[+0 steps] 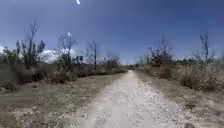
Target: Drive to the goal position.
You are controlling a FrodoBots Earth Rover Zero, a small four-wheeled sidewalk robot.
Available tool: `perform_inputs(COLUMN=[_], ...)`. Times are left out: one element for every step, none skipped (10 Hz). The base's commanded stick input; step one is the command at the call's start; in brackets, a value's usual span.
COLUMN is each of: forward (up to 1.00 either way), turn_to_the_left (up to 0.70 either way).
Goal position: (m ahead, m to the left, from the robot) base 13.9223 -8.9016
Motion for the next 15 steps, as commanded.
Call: perform_inputs(forward=[0.7, 0.7, 0.7, 0.7, 0.7, 0.7, 0.7, 0.7, 0.7, 0.7, 0.7, 0.7, 0.7, 0.7, 0.7], turn_to_the_left=[-0.26, 0.0, 0.0, 0.0, 0.0, 0.0, 0.0, 0.0, 0.0, 0.0, 0.0, 0.0, 0.0, 0.0, 0.0])
